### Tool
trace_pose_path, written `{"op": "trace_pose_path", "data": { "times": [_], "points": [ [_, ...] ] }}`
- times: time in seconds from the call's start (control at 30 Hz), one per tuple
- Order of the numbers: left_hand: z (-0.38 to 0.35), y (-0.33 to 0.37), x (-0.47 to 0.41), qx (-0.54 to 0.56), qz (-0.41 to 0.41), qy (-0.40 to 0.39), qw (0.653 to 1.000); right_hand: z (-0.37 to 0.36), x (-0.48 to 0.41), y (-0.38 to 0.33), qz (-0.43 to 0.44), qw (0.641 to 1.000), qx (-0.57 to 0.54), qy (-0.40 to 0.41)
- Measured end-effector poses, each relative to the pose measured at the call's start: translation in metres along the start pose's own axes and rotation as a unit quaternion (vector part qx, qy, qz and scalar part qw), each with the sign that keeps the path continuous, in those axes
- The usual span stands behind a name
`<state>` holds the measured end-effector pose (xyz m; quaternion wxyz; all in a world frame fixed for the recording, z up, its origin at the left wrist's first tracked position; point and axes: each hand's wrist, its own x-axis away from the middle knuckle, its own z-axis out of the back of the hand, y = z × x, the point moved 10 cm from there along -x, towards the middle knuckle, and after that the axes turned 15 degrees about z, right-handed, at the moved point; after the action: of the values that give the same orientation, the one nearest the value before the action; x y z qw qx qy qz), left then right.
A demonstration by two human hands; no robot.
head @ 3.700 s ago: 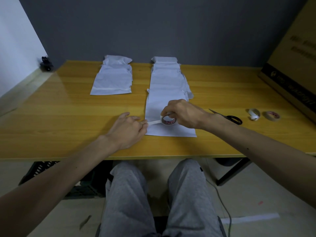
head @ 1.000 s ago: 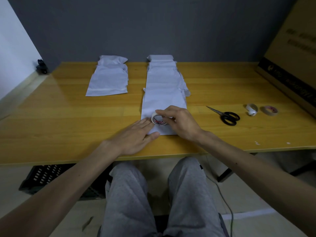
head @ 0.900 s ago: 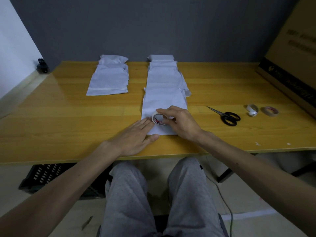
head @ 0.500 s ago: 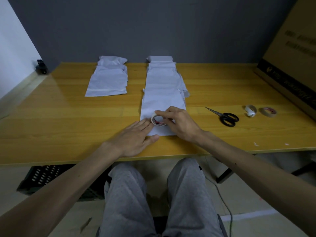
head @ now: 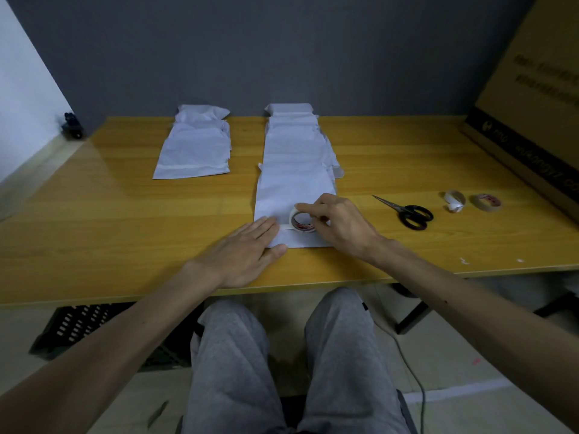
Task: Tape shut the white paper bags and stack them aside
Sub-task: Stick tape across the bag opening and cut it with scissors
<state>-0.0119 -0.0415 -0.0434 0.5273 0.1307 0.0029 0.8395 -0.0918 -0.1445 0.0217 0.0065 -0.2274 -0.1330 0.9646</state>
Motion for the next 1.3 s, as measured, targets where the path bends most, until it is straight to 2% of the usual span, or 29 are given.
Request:
{"op": "trace_pose_path", "data": {
  "times": [0.43, 0.7, 0.87, 1.3],
  "points": [
    [0.001, 0.000, 0.001, 0.013, 0.004, -0.006, 1.000, 0.014, 0.009, 0.001, 0.013, 0.998, 0.046, -0.051],
    [-0.001, -0.002, -0.001, 0.013, 0.000, -0.005, 1.000, 0.021, 0.007, -0.012, 0.068, 0.989, 0.097, -0.088],
    [0.000, -0.001, -0.001, 0.018, -0.001, -0.005, 1.000, 0.025, 0.011, -0.004, 0.031, 0.993, 0.088, -0.070],
    [0.000, -0.002, -0.003, 0.018, -0.002, -0.007, 1.000, 0.022, 0.007, -0.007, 0.055, 0.996, 0.047, -0.054]
  ]
}}
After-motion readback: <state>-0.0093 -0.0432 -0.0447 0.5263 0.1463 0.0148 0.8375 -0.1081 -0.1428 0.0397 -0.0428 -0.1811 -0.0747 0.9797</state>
